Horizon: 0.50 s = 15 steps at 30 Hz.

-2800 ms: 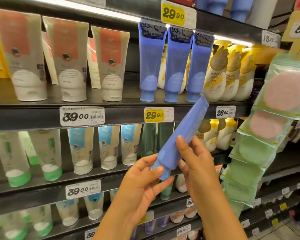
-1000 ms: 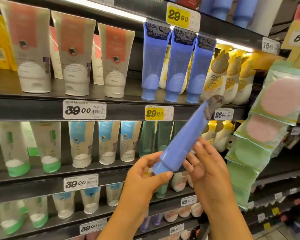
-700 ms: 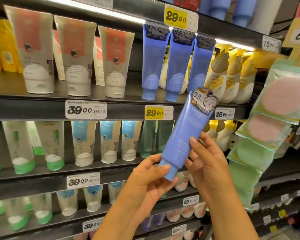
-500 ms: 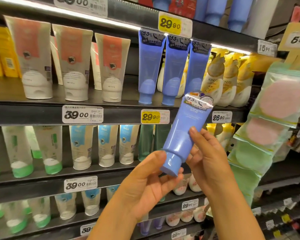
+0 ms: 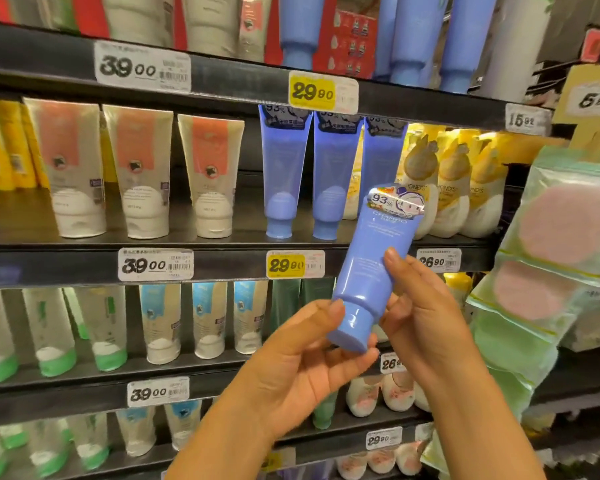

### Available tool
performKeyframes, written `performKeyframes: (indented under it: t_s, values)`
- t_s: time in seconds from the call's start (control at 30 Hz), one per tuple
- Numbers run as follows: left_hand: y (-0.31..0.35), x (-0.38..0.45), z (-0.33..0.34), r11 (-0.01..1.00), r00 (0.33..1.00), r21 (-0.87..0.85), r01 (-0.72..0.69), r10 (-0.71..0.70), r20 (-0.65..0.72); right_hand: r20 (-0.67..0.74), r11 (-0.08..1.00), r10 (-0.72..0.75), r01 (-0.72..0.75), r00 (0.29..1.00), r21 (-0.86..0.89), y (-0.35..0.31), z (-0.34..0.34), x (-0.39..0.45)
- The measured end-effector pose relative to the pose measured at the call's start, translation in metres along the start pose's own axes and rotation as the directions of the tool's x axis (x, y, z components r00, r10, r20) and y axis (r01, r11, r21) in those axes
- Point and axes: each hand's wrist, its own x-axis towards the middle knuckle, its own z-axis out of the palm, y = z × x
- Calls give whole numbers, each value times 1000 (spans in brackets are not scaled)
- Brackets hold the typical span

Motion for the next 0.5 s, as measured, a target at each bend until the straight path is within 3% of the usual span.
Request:
performKeyframes:
  t_s: [0.23,0.5]
  values:
    - [29,18,26,903,990,410,-127,139,1,114,998,-46,51,992,-44,-28,-2,23]
    - [47,45,42,691,935,652,-313,344,84,225,892,-163,241,961,-382,-65,11,50]
